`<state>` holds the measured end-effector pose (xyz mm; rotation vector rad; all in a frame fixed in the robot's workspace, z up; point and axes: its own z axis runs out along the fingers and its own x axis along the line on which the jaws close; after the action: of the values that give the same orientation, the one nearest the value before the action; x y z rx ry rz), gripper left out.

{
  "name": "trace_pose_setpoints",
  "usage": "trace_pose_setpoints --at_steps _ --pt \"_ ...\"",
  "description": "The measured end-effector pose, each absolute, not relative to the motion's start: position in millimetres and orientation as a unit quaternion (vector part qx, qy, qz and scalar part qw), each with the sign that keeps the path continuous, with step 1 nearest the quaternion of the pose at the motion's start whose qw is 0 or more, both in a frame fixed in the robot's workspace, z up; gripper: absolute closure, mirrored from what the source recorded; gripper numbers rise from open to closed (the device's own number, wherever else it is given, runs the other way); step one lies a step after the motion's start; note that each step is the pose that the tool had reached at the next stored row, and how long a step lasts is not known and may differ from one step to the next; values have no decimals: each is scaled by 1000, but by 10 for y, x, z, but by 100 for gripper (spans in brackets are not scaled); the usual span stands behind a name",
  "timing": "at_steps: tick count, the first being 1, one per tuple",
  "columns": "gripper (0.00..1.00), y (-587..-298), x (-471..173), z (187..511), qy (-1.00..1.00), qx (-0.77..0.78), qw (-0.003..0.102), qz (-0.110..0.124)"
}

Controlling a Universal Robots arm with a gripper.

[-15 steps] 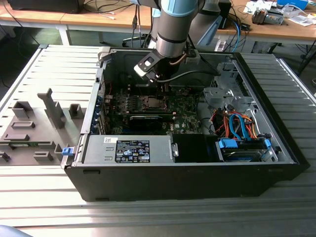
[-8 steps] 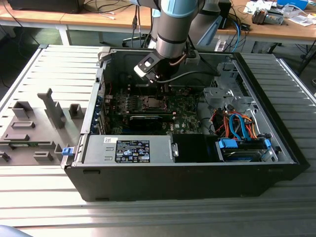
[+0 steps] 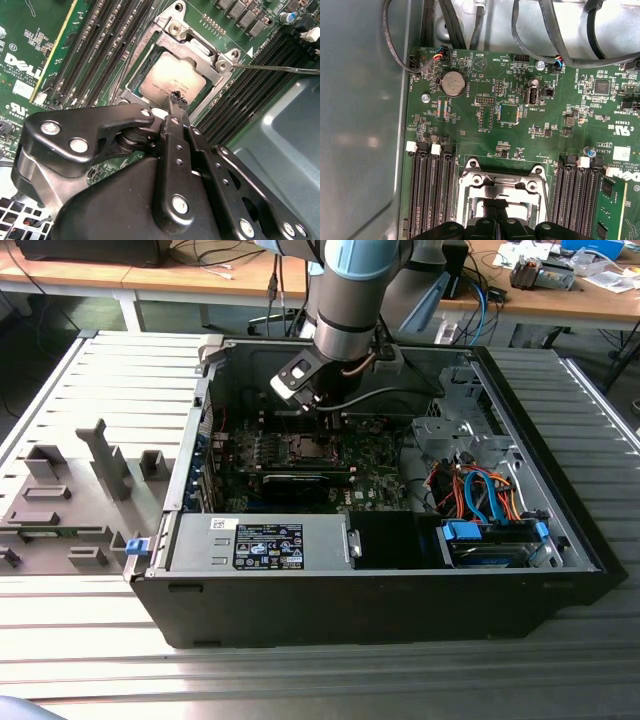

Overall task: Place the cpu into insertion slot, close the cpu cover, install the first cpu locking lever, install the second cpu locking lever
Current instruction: 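Close the cpu cover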

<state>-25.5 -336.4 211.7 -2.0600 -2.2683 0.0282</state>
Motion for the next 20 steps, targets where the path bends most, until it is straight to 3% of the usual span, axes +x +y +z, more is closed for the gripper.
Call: trace_pose_setpoints --at_steps 20 --pt "89 -3364 -270 2071 -740 -672 39 9"
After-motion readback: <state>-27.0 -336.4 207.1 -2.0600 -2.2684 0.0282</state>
